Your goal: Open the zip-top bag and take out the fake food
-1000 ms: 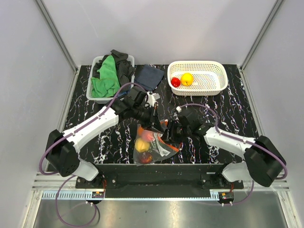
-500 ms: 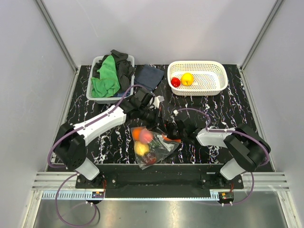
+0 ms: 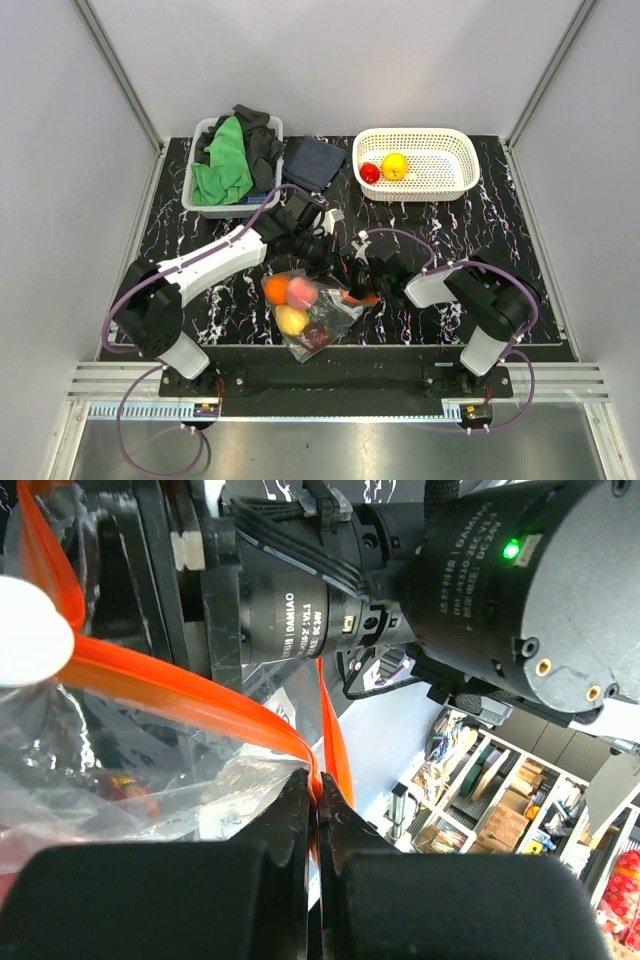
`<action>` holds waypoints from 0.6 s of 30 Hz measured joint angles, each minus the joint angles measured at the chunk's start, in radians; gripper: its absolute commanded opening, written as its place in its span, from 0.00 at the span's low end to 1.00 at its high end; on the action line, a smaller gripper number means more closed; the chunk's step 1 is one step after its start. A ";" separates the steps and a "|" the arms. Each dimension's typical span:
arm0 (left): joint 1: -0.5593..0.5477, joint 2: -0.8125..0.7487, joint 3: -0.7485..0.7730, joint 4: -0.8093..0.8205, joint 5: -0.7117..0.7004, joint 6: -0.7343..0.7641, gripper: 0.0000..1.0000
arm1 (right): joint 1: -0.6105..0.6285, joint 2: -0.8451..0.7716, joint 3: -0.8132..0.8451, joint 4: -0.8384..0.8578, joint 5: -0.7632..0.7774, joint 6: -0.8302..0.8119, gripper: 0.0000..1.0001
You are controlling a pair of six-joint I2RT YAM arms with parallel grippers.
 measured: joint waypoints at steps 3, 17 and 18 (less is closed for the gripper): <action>-0.002 0.000 0.000 0.003 0.000 0.000 0.00 | 0.000 -0.003 0.000 -0.011 -0.007 0.001 0.10; 0.012 -0.043 0.000 0.007 -0.011 0.042 0.00 | -0.001 -0.527 -0.027 -0.575 0.078 -0.145 0.00; 0.016 -0.046 0.000 0.007 -0.011 0.047 0.00 | -0.001 -0.584 -0.027 -0.629 0.091 -0.152 0.00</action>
